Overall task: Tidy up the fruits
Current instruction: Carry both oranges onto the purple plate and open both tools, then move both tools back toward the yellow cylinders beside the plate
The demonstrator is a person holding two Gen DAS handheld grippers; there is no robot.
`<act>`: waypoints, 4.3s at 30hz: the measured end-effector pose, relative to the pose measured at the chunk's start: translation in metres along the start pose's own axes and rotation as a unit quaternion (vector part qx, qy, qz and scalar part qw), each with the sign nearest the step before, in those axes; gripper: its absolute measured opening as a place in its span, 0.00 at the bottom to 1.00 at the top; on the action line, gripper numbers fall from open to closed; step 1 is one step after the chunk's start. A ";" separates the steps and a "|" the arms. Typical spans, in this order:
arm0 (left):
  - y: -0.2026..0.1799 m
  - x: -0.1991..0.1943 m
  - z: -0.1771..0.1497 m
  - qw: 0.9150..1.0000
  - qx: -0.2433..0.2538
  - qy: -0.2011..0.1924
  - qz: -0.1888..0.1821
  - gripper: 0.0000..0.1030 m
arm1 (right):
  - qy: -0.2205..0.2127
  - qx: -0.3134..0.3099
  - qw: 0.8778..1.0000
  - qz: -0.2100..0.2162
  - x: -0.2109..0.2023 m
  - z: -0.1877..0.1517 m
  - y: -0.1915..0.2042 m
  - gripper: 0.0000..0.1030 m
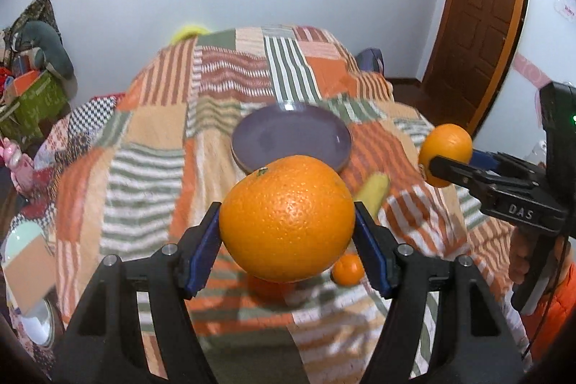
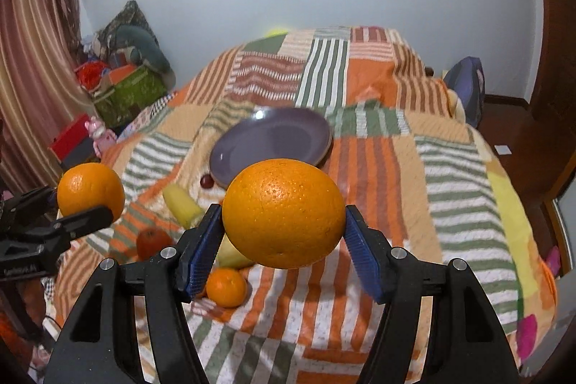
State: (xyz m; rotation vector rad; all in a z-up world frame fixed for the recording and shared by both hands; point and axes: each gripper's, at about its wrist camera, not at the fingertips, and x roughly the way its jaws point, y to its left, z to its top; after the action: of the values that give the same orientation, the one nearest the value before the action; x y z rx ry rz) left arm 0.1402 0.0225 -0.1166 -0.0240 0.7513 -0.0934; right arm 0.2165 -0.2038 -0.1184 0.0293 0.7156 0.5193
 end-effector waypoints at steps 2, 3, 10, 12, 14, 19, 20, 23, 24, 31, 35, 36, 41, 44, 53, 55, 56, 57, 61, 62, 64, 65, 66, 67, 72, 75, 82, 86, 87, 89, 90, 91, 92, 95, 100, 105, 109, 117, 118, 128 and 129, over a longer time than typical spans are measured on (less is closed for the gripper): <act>0.004 0.000 0.010 1.000 -0.003 -0.009 0.000 0.67 | -0.010 -0.003 1.000 -0.004 -0.002 0.006 -0.001 0.61; 0.006 0.000 0.015 1.000 -0.005 -0.013 -0.001 0.67 | -0.014 -0.005 1.000 -0.006 -0.002 0.010 -0.001 0.61; 0.020 0.011 0.048 0.999 -0.013 -0.032 0.003 0.67 | -0.039 -0.022 0.999 -0.014 0.003 0.034 -0.001 0.61; 0.023 0.017 0.058 0.999 -0.015 -0.034 0.004 0.67 | -0.046 -0.025 0.999 -0.016 0.005 0.042 -0.002 0.61; 0.024 0.026 0.067 0.999 -0.012 -0.034 0.009 0.67 | -0.051 -0.028 0.998 -0.016 0.009 0.048 -0.001 0.61; 0.028 0.050 0.085 0.999 -0.004 -0.029 0.017 0.67 | -0.059 -0.040 0.997 -0.023 0.023 0.063 0.000 0.61; 0.029 0.056 0.088 1.000 -0.003 -0.027 0.016 0.67 | -0.059 -0.041 0.997 -0.023 0.027 0.066 -0.001 0.61; 0.031 0.073 0.093 1.000 0.001 -0.018 0.020 0.67 | -0.056 -0.045 0.997 -0.021 0.040 0.073 -0.002 0.61; 0.032 0.079 0.095 1.000 0.001 -0.015 0.019 0.67 | -0.052 -0.046 0.997 -0.020 0.045 0.075 -0.003 0.61; 0.043 0.127 0.107 0.999 -0.008 0.012 0.034 0.67 | -0.025 -0.062 0.998 -0.021 0.085 0.083 -0.005 0.61; 0.048 0.149 0.112 0.999 -0.009 0.026 0.038 0.67 | -0.003 -0.063 0.998 -0.016 0.111 0.086 -0.009 0.61; 0.049 0.154 0.113 0.999 -0.009 0.029 0.038 0.67 | 0.002 -0.064 0.998 -0.016 0.116 0.087 -0.010 0.61; 0.051 0.181 0.117 0.998 -0.003 0.052 0.026 0.67 | 0.026 -0.086 0.996 -0.018 0.145 0.086 -0.008 0.61; 0.054 0.198 0.116 0.997 -0.003 0.071 0.010 0.67 | 0.041 -0.098 0.994 -0.013 0.158 0.086 -0.006 0.61; 0.057 0.248 0.119 0.993 0.006 0.119 -0.006 0.67 | 0.097 -0.115 0.989 -0.003 0.192 0.083 -0.008 0.61; 0.058 0.255 0.117 0.991 0.007 0.130 -0.012 0.67 | 0.103 -0.117 0.988 -0.010 0.196 0.081 -0.009 0.61; 0.058 0.259 0.116 0.991 0.006 0.135 -0.015 0.67 | 0.107 -0.117 0.987 -0.009 0.198 0.080 -0.011 0.61; 0.059 0.262 0.116 0.990 0.002 0.141 -0.020 0.67 | 0.106 -0.118 0.987 -0.008 0.200 0.079 -0.011 0.61; 0.064 0.271 0.112 0.986 -0.015 0.162 -0.031 0.67 | 0.109 -0.120 0.987 -0.005 0.199 0.080 -0.013 0.62; 0.063 0.271 0.111 0.987 -0.013 0.158 -0.030 0.67 | 0.110 -0.122 0.986 -0.004 0.199 0.080 -0.013 0.63; 0.061 0.271 0.111 0.987 -0.004 0.157 -0.026 0.67 | 0.112 -0.124 0.986 -0.003 0.198 0.079 -0.014 0.63; 0.059 0.271 0.110 0.987 0.002 0.156 -0.023 0.67 | 0.113 -0.125 0.986 -0.003 0.200 0.080 -0.012 0.62; 0.058 0.271 0.110 0.988 0.007 0.156 -0.020 0.68 | 0.117 -0.123 0.985 -0.002 0.201 0.080 -0.013 0.64; 0.057 0.270 0.109 0.988 0.011 0.155 -0.018 0.68 | 0.124 -0.119 0.985 0.001 0.202 0.080 -0.014 0.65; 0.050 0.260 0.107 0.988 0.044 0.145 -0.011 0.73 | 0.132 -0.133 0.982 -0.003 0.196 0.076 -0.011 0.74; 0.048 0.248 0.110 0.990 0.048 0.130 -0.006 0.82 | 0.127 -0.135 0.983 -0.008 0.186 0.075 -0.011 0.77; 0.050 0.204 0.115 0.994 0.024 0.105 -0.018 0.85 | 0.104 -0.124 0.987 -0.021 0.146 0.074 -0.009 0.78; 0.050 0.175 0.107 0.995 0.024 0.096 -0.004 0.85 | 0.090 -0.122 0.988 -0.027 0.118 0.068 -0.005 0.79; 0.050 0.170 0.104 0.995 0.025 0.095 0.000 0.85 | 0.086 -0.121 0.989 -0.028 0.112 0.066 -0.003 0.80; 0.050 0.157 0.096 0.995 0.027 0.095 0.006 0.85 | 0.081 -0.119 0.989 -0.028 0.098 0.061 0.000 0.81; 0.050 0.151 0.091 0.995 0.027 0.095 0.008 0.86 | 0.079 -0.119 0.989 -0.028 0.092 0.058 0.000 0.81; 0.050 0.145 0.085 0.995 0.027 0.097 0.010 0.86 | 0.078 -0.119 0.989 -0.028 0.084 0.053 0.002 0.81; 0.051 0.140 0.079 0.995 0.026 0.099 0.011 0.86 | 0.078 -0.118 0.990 -0.028 0.081 0.049 0.005 0.81; 0.056 0.127 0.059 0.994 0.016 0.107 0.009 0.86 | 0.083 -0.110 0.990 -0.021 0.070 0.033 0.011 0.82; 0.061 0.113 0.027 0.992 -0.003 0.124 0.012 0.89 | 0.104 -0.099 0.990 -0.007 0.064 -0.002 0.023 0.90; 0.058 0.110 0.004 0.990 -0.014 0.143 0.001 0.89 | 0.120 -0.095 0.988 0.002 0.070 -0.025 0.036 0.91; 0.046 0.111 -0.006 0.989 -0.014 0.150 -0.009 0.91 | 0.137 -0.088 0.987 -0.004 0.081 -0.032 0.040 0.91; 0.021 0.128 -0.012 0.986 0.014 0.168 -0.011 0.94 | 0.164 -0.097 0.982 -0.009 0.090 -0.043 0.040 0.91; 0.021 0.132 -0.013 0.985 0.015 0.173 -0.007 0.94 | 0.164 -0.100 0.981 -0.005 0.090 -0.043 0.039 0.91; 0.055 0.126 -0.007 0.987 -0.016 0.158 0.001 0.95 | 0.147 -0.066 0.987 0.006 0.081 -0.032 0.014 0.89; 0.057 0.123 -0.006 0.988 -0.017 0.154 0.001 0.95 | 0.146 -0.063 0.987 0.003 0.080 -0.031 0.011 0.88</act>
State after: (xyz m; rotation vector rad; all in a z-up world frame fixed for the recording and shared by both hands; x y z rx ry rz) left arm 0.2294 0.0683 -0.2079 -0.0425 1.0626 -0.0830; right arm 0.2424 -0.1619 -0.1895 -0.1649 0.9667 0.5810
